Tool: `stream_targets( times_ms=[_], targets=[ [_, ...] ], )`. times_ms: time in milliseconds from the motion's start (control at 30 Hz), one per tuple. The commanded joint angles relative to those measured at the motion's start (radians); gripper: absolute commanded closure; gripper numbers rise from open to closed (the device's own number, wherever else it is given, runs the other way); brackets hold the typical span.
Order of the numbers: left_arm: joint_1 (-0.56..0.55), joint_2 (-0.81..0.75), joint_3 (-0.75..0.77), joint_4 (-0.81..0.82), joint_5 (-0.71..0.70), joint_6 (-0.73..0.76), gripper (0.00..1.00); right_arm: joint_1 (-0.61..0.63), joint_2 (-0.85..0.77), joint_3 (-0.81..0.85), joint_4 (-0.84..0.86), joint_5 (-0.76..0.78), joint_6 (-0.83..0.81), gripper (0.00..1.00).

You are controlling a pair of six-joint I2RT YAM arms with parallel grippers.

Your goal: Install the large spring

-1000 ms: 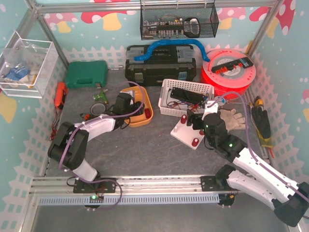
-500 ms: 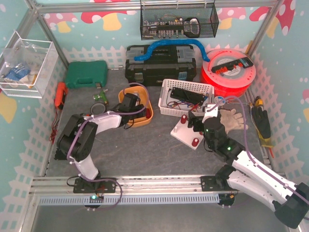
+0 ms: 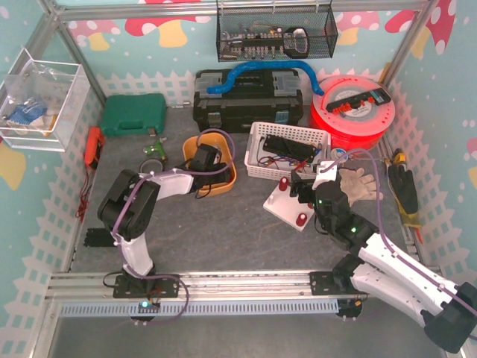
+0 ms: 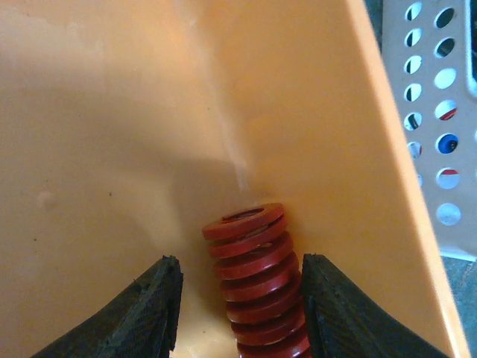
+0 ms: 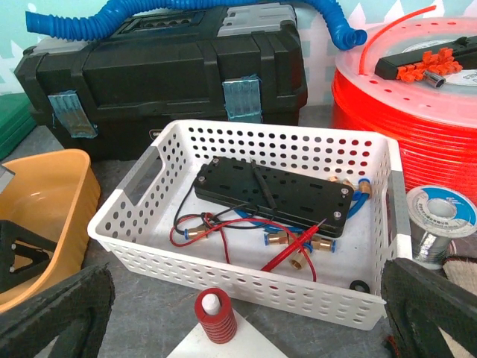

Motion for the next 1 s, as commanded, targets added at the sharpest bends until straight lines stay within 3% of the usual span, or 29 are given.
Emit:
stream_targets(
  times_ms=[0, 467, 767, 967],
  targets=[
    [-0.003, 0.037, 0.02, -0.008, 0.0, 0.008, 0.53, 0.007, -0.015, -0.013, 0.02, 0.012, -0.007, 0.03],
    [0.004, 0.042, 0.013, -0.028, -0.118, 0.028, 0.63, 0.007, -0.023, -0.016, 0.023, 0.022, -0.006, 0.04],
    [0.009, 0.095, 0.034, -0.026, -0.117, 0.024, 0.57, 0.007, -0.034, -0.021, 0.024, 0.034, -0.008, 0.04],
    [0.009, 0.104, 0.042, -0.026, -0.117, 0.033, 0.61, 0.007, -0.047, -0.022, 0.026, 0.034, -0.011, 0.05]
  ],
)
